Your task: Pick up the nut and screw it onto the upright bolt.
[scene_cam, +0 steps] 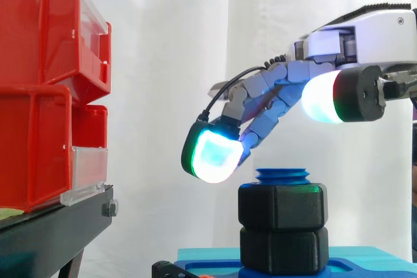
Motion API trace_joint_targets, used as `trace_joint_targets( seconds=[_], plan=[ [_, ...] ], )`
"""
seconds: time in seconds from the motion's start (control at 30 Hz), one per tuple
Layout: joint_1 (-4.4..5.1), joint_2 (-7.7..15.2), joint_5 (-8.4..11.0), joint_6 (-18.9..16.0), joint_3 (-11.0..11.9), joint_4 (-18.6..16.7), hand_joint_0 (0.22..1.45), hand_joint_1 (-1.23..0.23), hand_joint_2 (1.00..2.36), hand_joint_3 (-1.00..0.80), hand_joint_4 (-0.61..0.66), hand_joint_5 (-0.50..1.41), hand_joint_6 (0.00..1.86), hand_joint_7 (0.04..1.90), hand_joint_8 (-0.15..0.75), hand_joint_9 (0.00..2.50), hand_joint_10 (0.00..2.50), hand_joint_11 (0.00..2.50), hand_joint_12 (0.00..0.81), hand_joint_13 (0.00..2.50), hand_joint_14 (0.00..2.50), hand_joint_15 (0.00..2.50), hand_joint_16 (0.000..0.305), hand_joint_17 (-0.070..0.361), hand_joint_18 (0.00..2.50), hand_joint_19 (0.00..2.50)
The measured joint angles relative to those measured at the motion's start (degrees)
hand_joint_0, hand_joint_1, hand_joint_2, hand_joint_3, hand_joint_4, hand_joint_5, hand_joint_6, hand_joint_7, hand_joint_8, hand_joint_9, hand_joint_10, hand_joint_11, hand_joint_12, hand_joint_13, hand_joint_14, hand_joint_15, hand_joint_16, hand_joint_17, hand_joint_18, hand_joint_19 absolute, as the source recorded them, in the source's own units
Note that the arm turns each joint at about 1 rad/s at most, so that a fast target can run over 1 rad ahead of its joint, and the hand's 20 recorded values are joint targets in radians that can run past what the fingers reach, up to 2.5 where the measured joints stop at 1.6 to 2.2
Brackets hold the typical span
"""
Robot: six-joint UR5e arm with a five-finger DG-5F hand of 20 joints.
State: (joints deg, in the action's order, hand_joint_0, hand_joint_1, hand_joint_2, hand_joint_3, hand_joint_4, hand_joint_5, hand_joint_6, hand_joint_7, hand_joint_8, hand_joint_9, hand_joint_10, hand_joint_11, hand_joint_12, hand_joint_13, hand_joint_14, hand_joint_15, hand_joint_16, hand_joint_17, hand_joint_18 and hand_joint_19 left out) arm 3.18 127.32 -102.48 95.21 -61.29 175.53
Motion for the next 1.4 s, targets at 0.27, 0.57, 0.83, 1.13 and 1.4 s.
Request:
trace_joint_targets(
  seconds=[0.27,0.57,0.83,1.13,1.4],
  plan=[
    [1.69,1.41,1.4,-1.17,0.03,-3.76,0.48,-0.01,1.0,-0.5,0.2,-0.13,0.5,0.72,0.237,0.54,0.0,0.0,0.353,0.27,0.0,0.0,0.041,0.091,0.0,0.0],
    [3.27,2.64,2.8,-2.71,-0.35,-5.15,0.48,-0.01,1.0,-0.5,0.24,-0.09,0.5,0.88,0.248,0.54,0.0,0.0,0.356,0.27,0.0,0.0,0.041,0.091,0.0,0.0],
    [3.62,2.69,3.23,-3.07,-1.25,-4.11,0.49,-0.02,1.0,-0.5,0.26,-0.05,0.5,1.14,0.25,0.55,0.0,0.0,0.352,0.28,0.0,0.0,0.04,0.09,0.0,0.0],
    [3.37,2.67,3.09,-3.1,-1.27,-1.61,0.5,-0.05,1.0,-0.5,0.23,-0.03,0.5,1.29,0.255,0.59,0.0,0.0,0.341,0.33,0.0,0.0,0.038,0.085,0.0,0.0],
    [2.82,2.69,2.36,-3.1,-1.3,-1.39,0.5,-0.06,1.0,-0.5,0.23,-0.04,0.5,1.26,0.255,0.61,0.0,0.0,0.335,0.37,0.0,0.0,0.037,0.084,0.0,0.0]
  ],
)
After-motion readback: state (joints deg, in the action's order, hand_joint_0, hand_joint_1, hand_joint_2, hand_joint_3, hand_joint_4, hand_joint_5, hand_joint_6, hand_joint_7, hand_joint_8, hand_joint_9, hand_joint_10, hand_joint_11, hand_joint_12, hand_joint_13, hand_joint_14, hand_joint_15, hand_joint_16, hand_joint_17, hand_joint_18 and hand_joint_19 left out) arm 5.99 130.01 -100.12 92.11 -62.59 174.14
